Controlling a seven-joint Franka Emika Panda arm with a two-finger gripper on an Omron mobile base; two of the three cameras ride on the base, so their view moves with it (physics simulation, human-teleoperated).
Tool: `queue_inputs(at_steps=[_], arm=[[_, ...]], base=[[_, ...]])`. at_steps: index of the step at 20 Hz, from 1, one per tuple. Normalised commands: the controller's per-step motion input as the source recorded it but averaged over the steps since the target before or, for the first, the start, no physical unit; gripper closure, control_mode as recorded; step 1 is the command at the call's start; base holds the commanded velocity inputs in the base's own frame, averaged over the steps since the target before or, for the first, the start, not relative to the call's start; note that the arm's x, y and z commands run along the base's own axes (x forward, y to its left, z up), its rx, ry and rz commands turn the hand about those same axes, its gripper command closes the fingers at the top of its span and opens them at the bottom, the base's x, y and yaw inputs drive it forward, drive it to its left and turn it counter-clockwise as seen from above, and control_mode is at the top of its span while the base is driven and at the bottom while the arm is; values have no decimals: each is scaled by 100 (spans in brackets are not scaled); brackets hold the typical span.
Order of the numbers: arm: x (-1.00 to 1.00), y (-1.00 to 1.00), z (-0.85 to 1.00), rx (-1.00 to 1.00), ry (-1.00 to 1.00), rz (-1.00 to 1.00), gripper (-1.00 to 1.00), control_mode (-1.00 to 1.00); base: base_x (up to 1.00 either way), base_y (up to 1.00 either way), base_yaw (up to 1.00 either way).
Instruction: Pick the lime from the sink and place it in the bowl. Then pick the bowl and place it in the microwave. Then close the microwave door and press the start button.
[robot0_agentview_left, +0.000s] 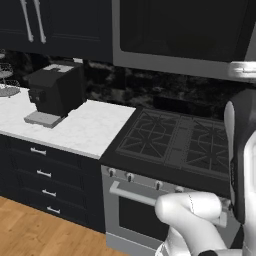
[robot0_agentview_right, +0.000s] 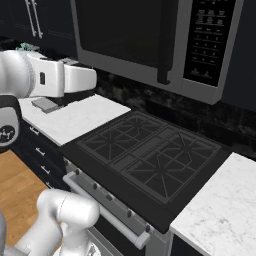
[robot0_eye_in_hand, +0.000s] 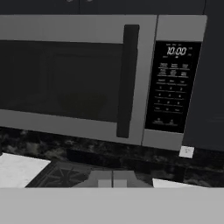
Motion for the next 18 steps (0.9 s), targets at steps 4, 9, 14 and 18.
queue_inputs(at_steps=[4, 9, 14, 18], arm=[[0, -29, -31, -5, 3, 0, 100, -100], [0, -27, -35, -7, 0, 0, 100, -100], [2, -17, -8, -1, 0, -4, 100, -100], [28, -21, 0, 5, -2, -4, 100, -100]], base=[[0, 0, 0], [0, 0, 0], [0, 0, 0], [0, 0, 0]])
